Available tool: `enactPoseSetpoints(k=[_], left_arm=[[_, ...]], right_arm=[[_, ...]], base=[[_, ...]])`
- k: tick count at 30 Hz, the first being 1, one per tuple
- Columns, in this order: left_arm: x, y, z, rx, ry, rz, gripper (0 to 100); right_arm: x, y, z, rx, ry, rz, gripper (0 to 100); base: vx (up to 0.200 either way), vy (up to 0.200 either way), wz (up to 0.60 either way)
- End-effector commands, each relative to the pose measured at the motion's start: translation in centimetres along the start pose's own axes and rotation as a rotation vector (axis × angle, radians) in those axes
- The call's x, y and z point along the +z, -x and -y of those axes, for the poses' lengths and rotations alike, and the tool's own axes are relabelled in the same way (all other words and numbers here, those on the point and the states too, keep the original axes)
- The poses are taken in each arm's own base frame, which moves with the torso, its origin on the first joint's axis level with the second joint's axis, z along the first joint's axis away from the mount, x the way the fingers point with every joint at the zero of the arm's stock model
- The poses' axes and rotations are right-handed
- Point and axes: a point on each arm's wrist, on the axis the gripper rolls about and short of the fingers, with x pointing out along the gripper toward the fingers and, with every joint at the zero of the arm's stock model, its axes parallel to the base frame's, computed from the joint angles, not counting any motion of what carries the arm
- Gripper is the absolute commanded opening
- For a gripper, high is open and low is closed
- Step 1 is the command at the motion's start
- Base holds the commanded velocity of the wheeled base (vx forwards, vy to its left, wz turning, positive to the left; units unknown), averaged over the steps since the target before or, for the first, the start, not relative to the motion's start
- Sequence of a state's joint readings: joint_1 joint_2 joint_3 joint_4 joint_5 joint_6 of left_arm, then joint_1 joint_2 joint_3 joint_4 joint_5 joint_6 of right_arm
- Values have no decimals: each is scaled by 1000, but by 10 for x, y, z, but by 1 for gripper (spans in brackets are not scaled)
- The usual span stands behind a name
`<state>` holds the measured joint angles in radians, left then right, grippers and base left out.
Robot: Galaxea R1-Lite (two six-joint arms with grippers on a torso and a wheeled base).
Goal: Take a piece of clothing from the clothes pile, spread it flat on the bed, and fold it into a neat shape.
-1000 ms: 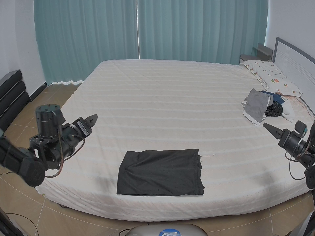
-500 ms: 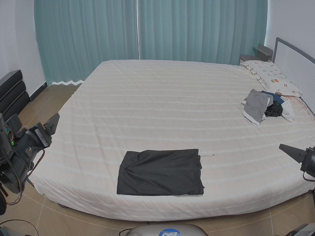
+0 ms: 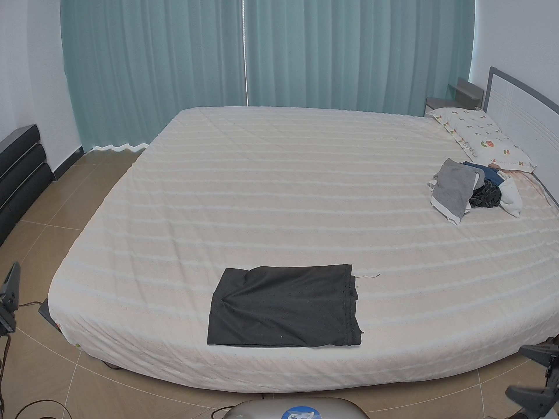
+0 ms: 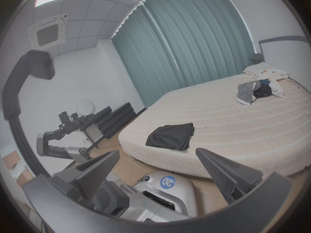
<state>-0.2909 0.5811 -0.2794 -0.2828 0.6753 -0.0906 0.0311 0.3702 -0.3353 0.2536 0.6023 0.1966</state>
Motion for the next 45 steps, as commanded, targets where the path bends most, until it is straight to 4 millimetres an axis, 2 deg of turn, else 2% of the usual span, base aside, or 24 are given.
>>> enactPoseSetpoints(k=[1,4,8,14,17,19,24,29,37,44,45], left_arm=[[-17,43,-34,141,-31,121,100],[-23,49,-38,154,-34,132,100],[-36,62,-44,217,-41,147,100],[-58,54,-41,215,-39,156,100],[-64,51,-40,210,-32,173,100],[-76,48,-39,212,-40,153,100],[-80,47,-40,221,-65,121,100],[-94,51,-41,272,-133,43,100],[-99,55,-40,160,-146,60,100],[-99,54,-35,-42,-164,61,100],[-100,55,-33,-142,-156,58,100]], right_arm=[[-34,31,-12,68,144,101,100],[-36,31,-12,47,148,113,100],[-57,25,-8,-10,195,141,100],[-69,16,3,-117,230,100,100],[-70,14,6,-153,253,108,100],[-69,11,9,-180,292,143,100],[-68,4,16,-282,409,242,100],[-66,3,20,-391,425,289,100],[-66,5,23,-557,361,313,100],[-66,3,23,-518,355,340,100],[-65,2,23,-494,362,356,100]], base=[[0,0,0],[0,0,0],[0,0,0],[0,0,0],[0,0,0],[0,0,0],[0,0,0],[0,0,0],[0,0,0],[0,0,0],[0,0,0]])
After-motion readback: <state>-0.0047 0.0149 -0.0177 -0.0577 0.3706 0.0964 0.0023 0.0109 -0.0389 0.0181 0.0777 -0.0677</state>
